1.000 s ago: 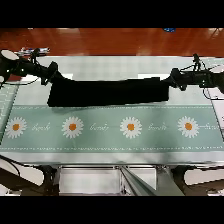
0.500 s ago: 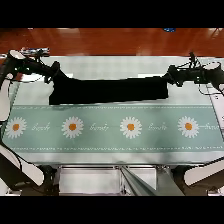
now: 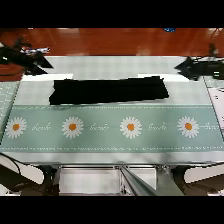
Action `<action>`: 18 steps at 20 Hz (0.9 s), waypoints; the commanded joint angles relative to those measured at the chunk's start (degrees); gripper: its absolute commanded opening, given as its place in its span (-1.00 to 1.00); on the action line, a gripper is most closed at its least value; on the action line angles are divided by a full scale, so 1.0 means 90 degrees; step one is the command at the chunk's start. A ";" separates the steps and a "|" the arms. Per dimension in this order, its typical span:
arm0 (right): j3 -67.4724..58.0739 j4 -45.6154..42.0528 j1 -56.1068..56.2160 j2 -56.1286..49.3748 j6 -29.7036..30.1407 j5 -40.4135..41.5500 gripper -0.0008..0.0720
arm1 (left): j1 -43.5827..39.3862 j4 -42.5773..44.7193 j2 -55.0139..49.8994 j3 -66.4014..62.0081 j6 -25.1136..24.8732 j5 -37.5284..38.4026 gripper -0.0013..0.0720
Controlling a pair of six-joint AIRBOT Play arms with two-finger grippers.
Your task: Fold the shirts.
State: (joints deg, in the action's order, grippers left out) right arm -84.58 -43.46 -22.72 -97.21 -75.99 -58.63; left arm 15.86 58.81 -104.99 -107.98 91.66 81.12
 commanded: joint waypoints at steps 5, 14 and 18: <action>0.1710 -0.0823 -0.1324 0.1175 -0.0311 0.0197 0.16 | -0.1248 0.1263 0.3283 0.2659 -0.0464 -0.1275 0.42; 0.1785 0.0391 -0.0124 -0.0117 0.0267 0.0104 0.16 | -0.2611 0.1251 0.4529 0.5571 0.0138 -0.2560 0.42; 0.1107 0.0561 0.0321 -0.0750 0.0206 -0.0143 0.17 | -0.2596 0.1251 0.4524 0.5571 0.0141 -0.2567 0.42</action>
State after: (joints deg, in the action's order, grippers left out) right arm -71.24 -40.51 -22.57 -100.18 -74.19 -58.28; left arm -7.09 69.95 -64.64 -58.89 92.47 58.70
